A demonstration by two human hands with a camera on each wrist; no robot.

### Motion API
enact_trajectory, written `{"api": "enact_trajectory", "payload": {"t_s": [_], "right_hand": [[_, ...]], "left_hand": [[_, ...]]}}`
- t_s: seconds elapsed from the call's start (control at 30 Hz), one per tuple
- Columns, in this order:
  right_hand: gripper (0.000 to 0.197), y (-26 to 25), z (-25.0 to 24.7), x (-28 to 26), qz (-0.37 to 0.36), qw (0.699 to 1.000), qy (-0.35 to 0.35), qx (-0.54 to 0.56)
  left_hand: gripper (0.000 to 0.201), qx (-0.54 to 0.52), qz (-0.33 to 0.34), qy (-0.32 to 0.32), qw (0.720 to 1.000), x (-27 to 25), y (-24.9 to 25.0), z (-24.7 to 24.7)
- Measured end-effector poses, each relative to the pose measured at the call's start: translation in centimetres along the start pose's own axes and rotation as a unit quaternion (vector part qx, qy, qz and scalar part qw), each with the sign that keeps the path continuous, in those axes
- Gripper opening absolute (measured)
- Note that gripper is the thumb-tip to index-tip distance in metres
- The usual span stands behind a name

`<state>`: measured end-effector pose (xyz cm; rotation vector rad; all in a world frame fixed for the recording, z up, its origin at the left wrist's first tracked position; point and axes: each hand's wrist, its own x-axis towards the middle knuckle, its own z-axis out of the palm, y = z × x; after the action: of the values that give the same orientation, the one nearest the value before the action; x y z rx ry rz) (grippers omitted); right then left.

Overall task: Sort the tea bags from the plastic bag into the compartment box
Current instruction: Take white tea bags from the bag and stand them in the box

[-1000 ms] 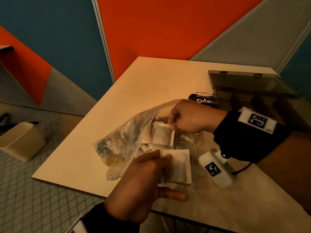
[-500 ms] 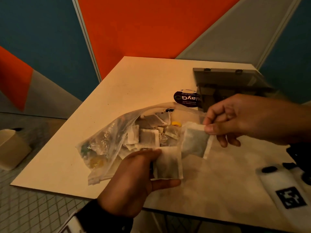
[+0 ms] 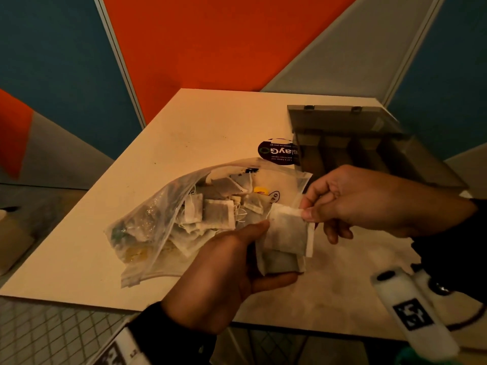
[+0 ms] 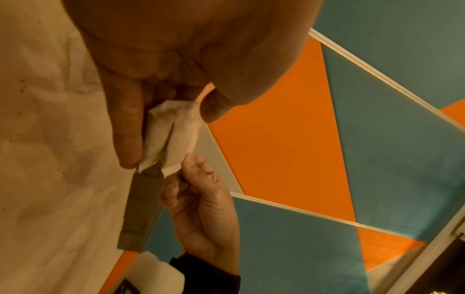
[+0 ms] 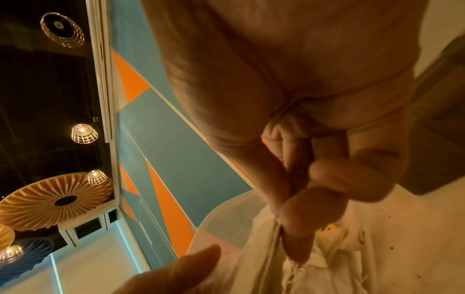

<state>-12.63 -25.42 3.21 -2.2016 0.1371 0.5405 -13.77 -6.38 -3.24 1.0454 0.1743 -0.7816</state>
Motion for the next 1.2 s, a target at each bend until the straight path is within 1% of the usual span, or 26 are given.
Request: {"api": "enact_trajectory", "payload": {"t_s": [0.07, 0.13, 0.23, 0.33, 0.43, 0.53, 0.73, 0.9, 1.0, 1.1, 1.2], "right_hand": [[0.005, 0.2, 0.2, -0.1, 0.000, 1.000, -0.002, 0.002], [0.006, 0.2, 0.4, -0.2, -0.001, 1.000, -0.010, 0.002], [0.013, 0.2, 0.6, -0.1, 0.000, 1.000, -0.016, -0.015], [0.016, 0.0, 0.9, 0.2, -0.009, 0.999, -0.025, -0.045], [0.015, -0.1, 1.0, 0.7, -0.022, 0.999, -0.017, -0.034], [0.015, -0.1, 0.5, 1.1, -0.020, 1.000, -0.010, -0.020], [0.019, 0.0, -0.8, 1.4, -0.006, 0.999, -0.008, 0.044], [0.023, 0.3, -2.4, 1.6, 0.014, 0.991, 0.010, 0.129], [0.025, 0.5, -3.0, 1.7, 0.027, 0.978, -0.006, 0.205], [0.019, 0.6, -3.0, 2.0, 0.033, 0.960, -0.027, 0.275], [0.016, 0.5, -2.9, 2.1, 0.035, 0.949, -0.020, 0.313]], "left_hand": [[0.028, 0.040, 0.014, -0.011, 0.999, 0.0, 0.0, 0.0], [0.025, 0.075, 0.029, -0.019, 0.997, 0.0, -0.2, 0.1], [0.019, 0.107, 0.047, -0.024, 0.993, -0.1, -0.6, 0.2], [0.016, 0.129, 0.045, -0.033, 0.990, 0.0, -0.8, 0.6], [0.018, 0.146, 0.036, -0.038, 0.988, 0.1, -0.9, 1.0], [0.018, 0.157, 0.040, -0.037, 0.986, -0.1, -0.9, 1.2], [0.016, 0.165, 0.027, -0.035, 0.985, -0.1, -0.7, 1.3], [0.013, 0.167, 0.025, -0.031, 0.985, -0.1, -0.9, 1.3], [0.014, 0.169, 0.015, -0.030, 0.985, 0.0, -0.8, 1.2], [0.014, 0.170, 0.008, -0.029, 0.985, 0.0, -0.8, 1.2], [0.014, 0.169, 0.002, -0.024, 0.985, 0.1, -0.9, 1.1]]}}
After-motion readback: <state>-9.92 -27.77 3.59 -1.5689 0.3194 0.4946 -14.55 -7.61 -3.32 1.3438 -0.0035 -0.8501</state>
